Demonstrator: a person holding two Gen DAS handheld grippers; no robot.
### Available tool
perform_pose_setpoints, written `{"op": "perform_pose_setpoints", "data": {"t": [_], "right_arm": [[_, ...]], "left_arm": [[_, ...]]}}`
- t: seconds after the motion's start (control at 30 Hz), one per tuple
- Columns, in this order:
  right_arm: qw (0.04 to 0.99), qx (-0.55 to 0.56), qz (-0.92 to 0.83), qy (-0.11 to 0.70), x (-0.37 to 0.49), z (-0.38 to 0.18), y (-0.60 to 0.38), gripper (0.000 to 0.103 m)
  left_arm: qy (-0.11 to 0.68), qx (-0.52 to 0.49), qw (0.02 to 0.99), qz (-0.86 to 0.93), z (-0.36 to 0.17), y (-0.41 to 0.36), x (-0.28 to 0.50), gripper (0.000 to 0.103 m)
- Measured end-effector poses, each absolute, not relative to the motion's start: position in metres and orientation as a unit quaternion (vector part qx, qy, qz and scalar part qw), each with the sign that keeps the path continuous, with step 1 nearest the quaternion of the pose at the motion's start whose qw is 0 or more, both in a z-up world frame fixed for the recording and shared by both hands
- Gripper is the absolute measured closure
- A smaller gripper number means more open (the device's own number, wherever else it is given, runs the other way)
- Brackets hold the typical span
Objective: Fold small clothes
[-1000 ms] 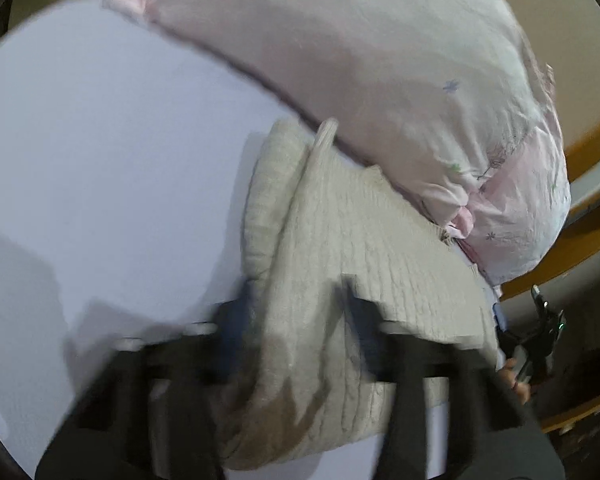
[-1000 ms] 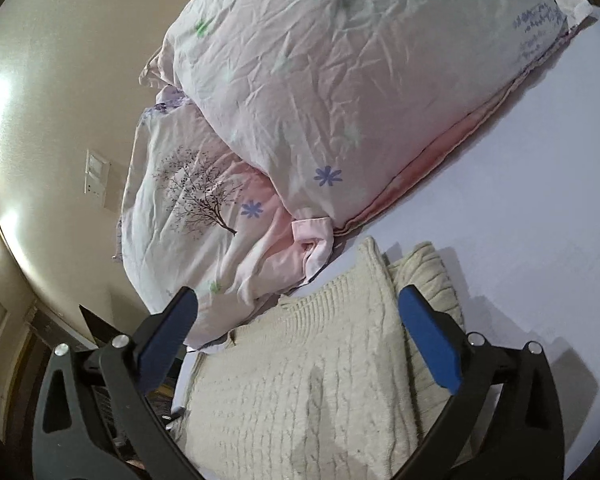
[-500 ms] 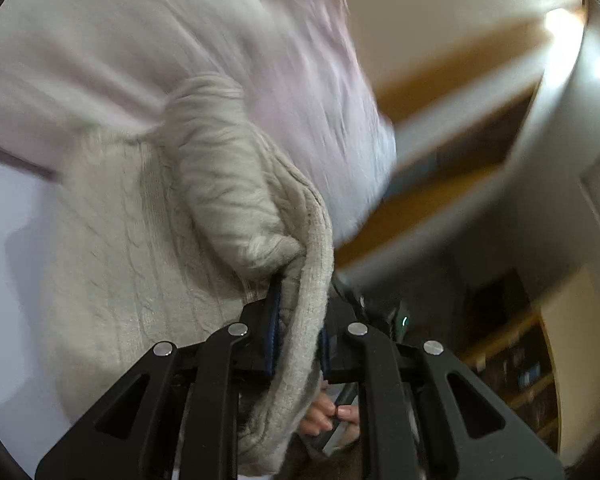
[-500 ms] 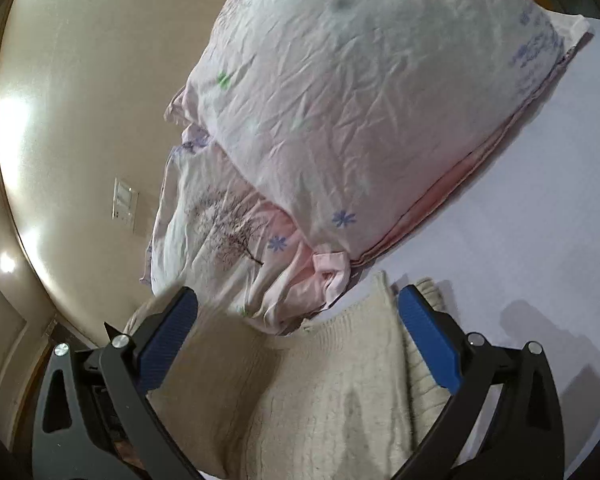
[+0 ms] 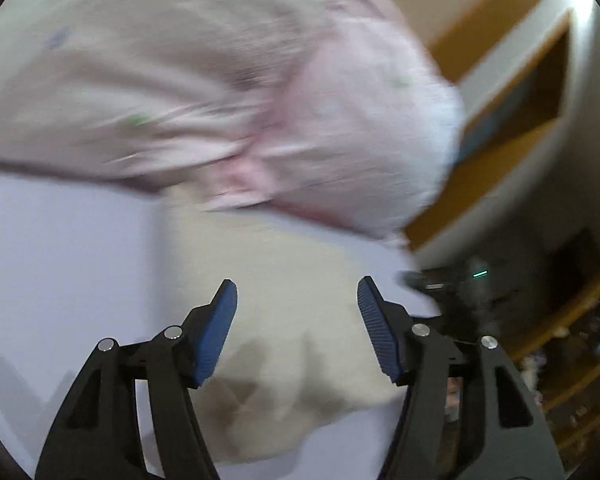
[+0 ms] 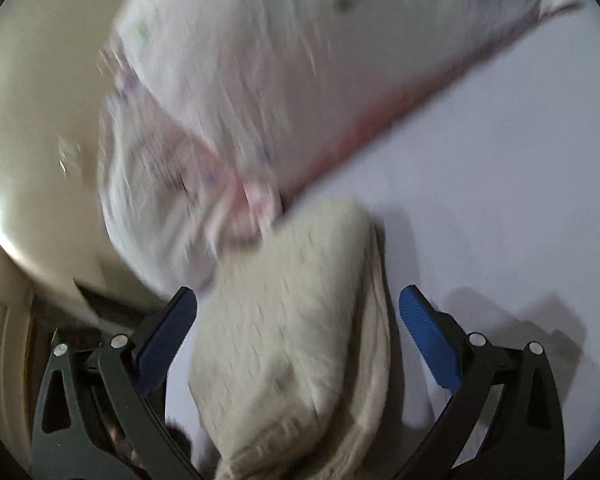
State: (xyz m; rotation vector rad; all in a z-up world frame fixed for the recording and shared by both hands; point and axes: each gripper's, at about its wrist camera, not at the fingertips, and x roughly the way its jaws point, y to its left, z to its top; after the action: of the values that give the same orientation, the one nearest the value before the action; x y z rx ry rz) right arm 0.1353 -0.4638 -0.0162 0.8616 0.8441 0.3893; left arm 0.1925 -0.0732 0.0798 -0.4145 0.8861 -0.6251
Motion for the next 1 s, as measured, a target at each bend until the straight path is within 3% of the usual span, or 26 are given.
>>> {"op": "perform_pose_setpoints", "data": {"t": [0.13, 0.27, 0.33, 0.4, 0.43, 0.47, 0.5, 0.57, 0.6, 0.73, 0.9, 0.97, 1.0], "right_arm": [[0.775, 0.41, 0.196, 0.439, 0.147, -0.032, -0.459, 0.002], [0.777, 0.383, 0.209, 0.454, 0.152, -0.033, -0.442, 0.007], [0.782, 0.362, 0.216, 0.458, 0.151, -0.033, -0.432, 0.022], [0.796, 0.343, 0.208, 0.452, 0.147, -0.034, -0.426, 0.053], [0.802, 0.336, 0.205, 0.449, 0.145, -0.036, -0.424, 0.059], [0.802, 0.343, 0.211, 0.441, 0.143, -0.037, -0.422, 0.065], [0.808, 0.342, 0.21, 0.431, 0.14, -0.035, -0.42, 0.068], [0.822, 0.328, 0.212, 0.414, 0.135, -0.024, -0.415, 0.071], [0.829, 0.32, 0.22, 0.403, 0.131, -0.015, -0.409, 0.073], [0.838, 0.266, 0.284, 0.383, 0.126, 0.014, -0.363, 0.073], [0.861, 0.151, 0.207, 0.44, 0.147, -0.003, -0.311, 0.037], [0.859, 0.193, 0.209, 0.426, 0.142, -0.004, -0.324, 0.032], [0.862, 0.202, 0.21, 0.415, 0.139, -0.002, -0.328, 0.036]], "left_arm": [[0.475, -0.202, 0.813, -0.271, 0.049, -0.059, 0.2, 0.037], [0.491, -0.195, 0.806, -0.268, 0.032, -0.065, 0.196, 0.025], [0.496, -0.204, 0.797, -0.278, 0.027, -0.071, 0.194, 0.025], [0.502, -0.224, 0.782, -0.294, 0.016, -0.086, 0.202, 0.025], [0.498, -0.232, 0.781, -0.297, 0.01, -0.088, 0.202, 0.025], [0.49, -0.216, 0.79, -0.298, 0.01, -0.095, 0.203, 0.027], [0.489, -0.204, 0.793, -0.301, 0.012, -0.096, 0.203, 0.041], [0.485, -0.215, 0.785, -0.319, 0.015, -0.084, 0.202, 0.058], [0.482, -0.224, 0.778, -0.335, 0.02, -0.072, 0.2, 0.06], [0.426, -0.189, 0.818, -0.338, 0.04, -0.018, 0.173, 0.058], [0.44, -0.143, 0.858, -0.224, 0.02, 0.021, 0.173, 0.032], [0.428, -0.159, 0.862, -0.219, 0.024, 0.029, 0.167, 0.03], [0.422, -0.154, 0.866, -0.22, 0.025, 0.028, 0.165, 0.027]]}}
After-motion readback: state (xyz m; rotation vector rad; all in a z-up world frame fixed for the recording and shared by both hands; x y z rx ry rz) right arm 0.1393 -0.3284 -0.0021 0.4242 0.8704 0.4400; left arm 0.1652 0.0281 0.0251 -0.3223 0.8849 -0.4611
